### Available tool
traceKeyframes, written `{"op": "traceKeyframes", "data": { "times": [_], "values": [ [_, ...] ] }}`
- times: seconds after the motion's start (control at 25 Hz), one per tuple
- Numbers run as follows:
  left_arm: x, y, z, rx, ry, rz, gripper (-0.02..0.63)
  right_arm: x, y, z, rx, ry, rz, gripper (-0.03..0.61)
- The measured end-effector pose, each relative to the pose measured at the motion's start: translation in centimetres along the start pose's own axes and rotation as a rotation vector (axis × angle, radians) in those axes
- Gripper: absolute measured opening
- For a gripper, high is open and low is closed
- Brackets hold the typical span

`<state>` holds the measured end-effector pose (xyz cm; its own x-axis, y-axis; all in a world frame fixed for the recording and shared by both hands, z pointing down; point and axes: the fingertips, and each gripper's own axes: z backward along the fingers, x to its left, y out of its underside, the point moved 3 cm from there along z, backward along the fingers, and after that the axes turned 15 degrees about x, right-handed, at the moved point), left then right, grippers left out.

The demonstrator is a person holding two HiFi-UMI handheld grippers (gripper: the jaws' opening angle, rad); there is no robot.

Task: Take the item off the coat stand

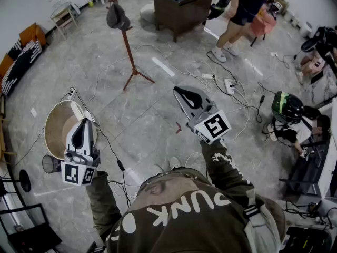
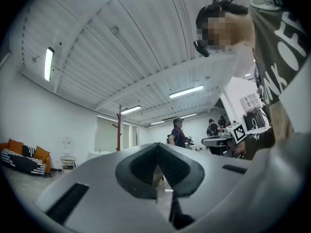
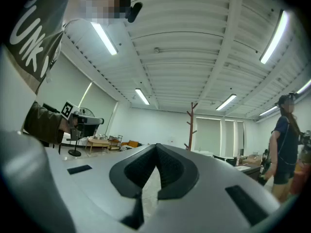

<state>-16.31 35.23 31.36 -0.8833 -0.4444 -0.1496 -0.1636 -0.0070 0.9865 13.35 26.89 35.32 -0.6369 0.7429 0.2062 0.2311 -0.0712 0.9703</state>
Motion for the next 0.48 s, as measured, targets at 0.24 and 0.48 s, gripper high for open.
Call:
{"op": "traceKeyframes", "data": {
  "times": [0.24, 0.48],
  "values": [
    [0.34, 0.09, -0.15, -0.001, 0.002, 0.0, 0.005, -0.07, 0.07, -0.39, 0.002, 0.002, 0.0, 0.009],
    [0.61, -0.1, -0.65, 0.002, 0.002, 0.0, 0.005, -0.6, 0.03, -0.72, 0.005, 0.006, 0.004, 0.009]
  ]
}}
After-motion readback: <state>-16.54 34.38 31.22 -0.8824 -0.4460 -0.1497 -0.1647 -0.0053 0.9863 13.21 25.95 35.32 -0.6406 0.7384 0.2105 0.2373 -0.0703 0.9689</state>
